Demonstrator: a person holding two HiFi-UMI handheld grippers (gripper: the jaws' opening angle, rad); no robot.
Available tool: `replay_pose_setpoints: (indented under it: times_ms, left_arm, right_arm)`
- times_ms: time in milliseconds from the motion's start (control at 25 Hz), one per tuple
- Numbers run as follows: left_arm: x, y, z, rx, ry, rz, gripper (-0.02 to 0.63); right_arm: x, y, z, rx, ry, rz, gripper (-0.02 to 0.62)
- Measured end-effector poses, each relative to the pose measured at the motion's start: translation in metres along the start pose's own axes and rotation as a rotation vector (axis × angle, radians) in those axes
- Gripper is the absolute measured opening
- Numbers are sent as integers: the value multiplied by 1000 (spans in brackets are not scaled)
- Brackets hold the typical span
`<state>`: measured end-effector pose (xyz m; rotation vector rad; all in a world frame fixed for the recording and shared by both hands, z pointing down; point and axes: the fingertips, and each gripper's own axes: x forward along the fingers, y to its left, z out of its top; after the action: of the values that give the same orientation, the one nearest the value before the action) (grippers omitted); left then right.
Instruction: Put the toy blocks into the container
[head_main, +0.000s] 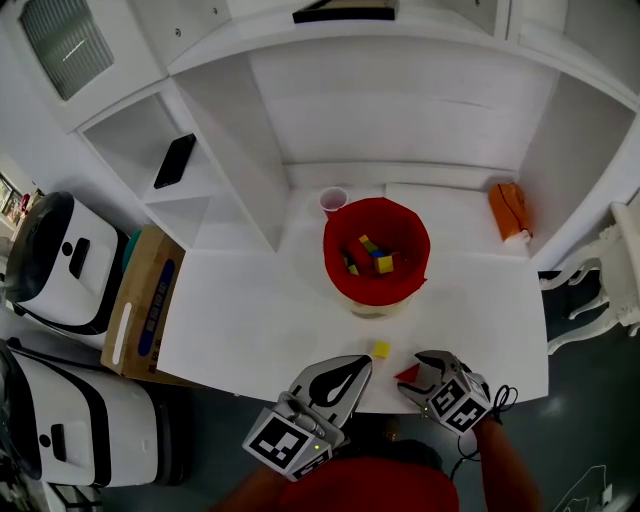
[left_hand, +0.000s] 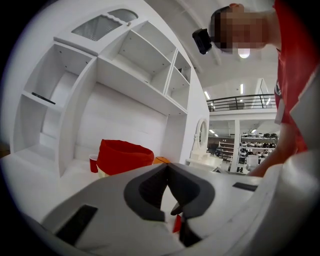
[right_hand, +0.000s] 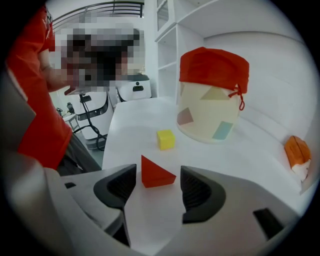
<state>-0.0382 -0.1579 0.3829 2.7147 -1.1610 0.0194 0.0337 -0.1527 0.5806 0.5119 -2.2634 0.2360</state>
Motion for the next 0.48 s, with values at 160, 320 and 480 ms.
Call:
replay_pose_setpoints:
  times_ms: [160, 320, 480]
  left_arm:
    - [-1, 6, -4, 0, 10, 15, 9]
    - [-1, 10, -6, 1, 16, 25, 9]
    - [-1, 14, -5, 4, 15, 36, 9]
  right_arm:
    - [3, 4, -3, -18, -11, 5, 219]
    - [-7, 4, 3, 61, -93, -14, 218]
    - [-47, -4, 38, 291, -393, -42, 218]
